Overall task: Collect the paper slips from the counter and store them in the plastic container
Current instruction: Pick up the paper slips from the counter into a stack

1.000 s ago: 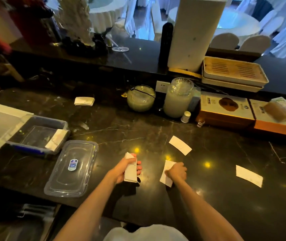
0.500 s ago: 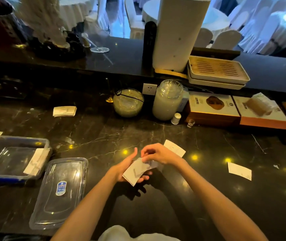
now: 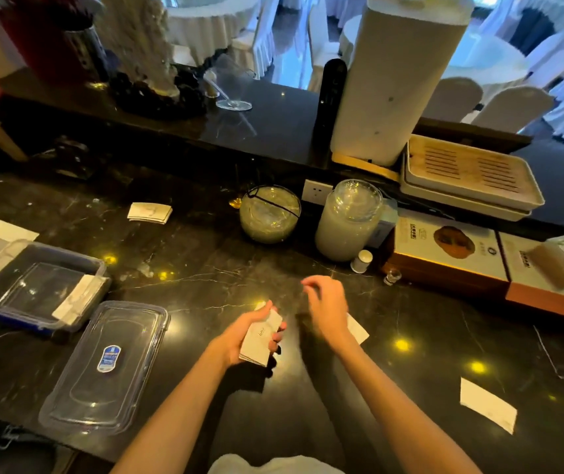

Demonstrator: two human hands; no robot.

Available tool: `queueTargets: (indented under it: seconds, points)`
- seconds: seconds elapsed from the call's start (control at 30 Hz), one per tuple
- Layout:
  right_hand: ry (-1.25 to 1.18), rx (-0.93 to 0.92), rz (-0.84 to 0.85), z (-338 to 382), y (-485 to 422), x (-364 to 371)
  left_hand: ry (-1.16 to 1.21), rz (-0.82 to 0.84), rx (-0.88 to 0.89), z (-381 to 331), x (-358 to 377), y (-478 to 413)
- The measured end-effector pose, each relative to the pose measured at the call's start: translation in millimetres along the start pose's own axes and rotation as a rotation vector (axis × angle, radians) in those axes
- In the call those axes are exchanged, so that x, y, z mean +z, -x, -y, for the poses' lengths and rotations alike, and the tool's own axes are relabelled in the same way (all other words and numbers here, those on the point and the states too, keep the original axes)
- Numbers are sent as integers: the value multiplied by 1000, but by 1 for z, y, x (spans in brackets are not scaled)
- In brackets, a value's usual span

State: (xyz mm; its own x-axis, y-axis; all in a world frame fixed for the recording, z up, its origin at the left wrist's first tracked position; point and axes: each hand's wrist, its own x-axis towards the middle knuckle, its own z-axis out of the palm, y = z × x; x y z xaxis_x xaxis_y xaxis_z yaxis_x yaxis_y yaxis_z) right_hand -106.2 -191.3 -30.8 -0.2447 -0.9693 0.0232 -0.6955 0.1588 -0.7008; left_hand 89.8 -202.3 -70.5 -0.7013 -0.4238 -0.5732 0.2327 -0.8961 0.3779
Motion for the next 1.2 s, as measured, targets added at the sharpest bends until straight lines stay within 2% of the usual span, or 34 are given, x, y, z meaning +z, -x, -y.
queueTargets:
  seconds: [0.03, 0.1, 0.13, 0.2, 0.33, 0.43, 0.5, 0.53, 0.57, 0.6, 0.67, 0.7, 0.77, 0.87, 0.97, 1.07, 1.2]
  points:
    - [97, 147, -4, -17, -5, -7, 1, -39, 24, 2, 0, 1]
    - [366, 400, 144, -54, -2, -13, 37, -140, 65, 7, -3, 5]
    - [453, 489, 215, -69, 5, -14, 50, -179, 73, 11, -7, 8]
    - [476, 586, 244, -90, 22, -13, 57, -230, 88, 18, -11, 11]
    - [282, 673, 82, -109, 41, -11, 36, -300, 105, 27, -11, 19]
    - [-80, 756, -87, -120, 49, -16, -9, -332, 94, 34, -4, 23]
    - [-417, 789, -158, -123, 52, -31, -39, -306, 64, 36, 6, 21]
    - [-608, 778, -129, -123, 51, -45, -47, -286, 44, 37, 14, 18]
    - [-738, 718, -28, -121, 51, -61, -56, -267, 21, 39, 24, 14]
    - [-751, 593, 112, -117, 47, -79, -70, -243, -7, 41, 34, 9]
    - [-458, 255, 426, -106, 40, -115, -130, -176, -80, 47, 59, -4]
    - [-322, 118, 529, -96, 39, -131, -173, -132, -121, 52, 73, -11]
    - [-179, -11, 651, -81, 38, -155, -244, -16, -198, 63, 103, -27]
    - [-88, -18, 717, -75, 42, -179, -312, 167, -280, 84, 144, -48]
    - [-16, 36, 741, -88, 55, -196, -368, 280, -321, 107, 174, -64]
    - [45, 61, 721, -104, 71, -206, -396, 264, -297, 130, 190, -72]
    - [66, -40, 616, -122, 88, -221, -391, 170, -179, 151, 204, -76]
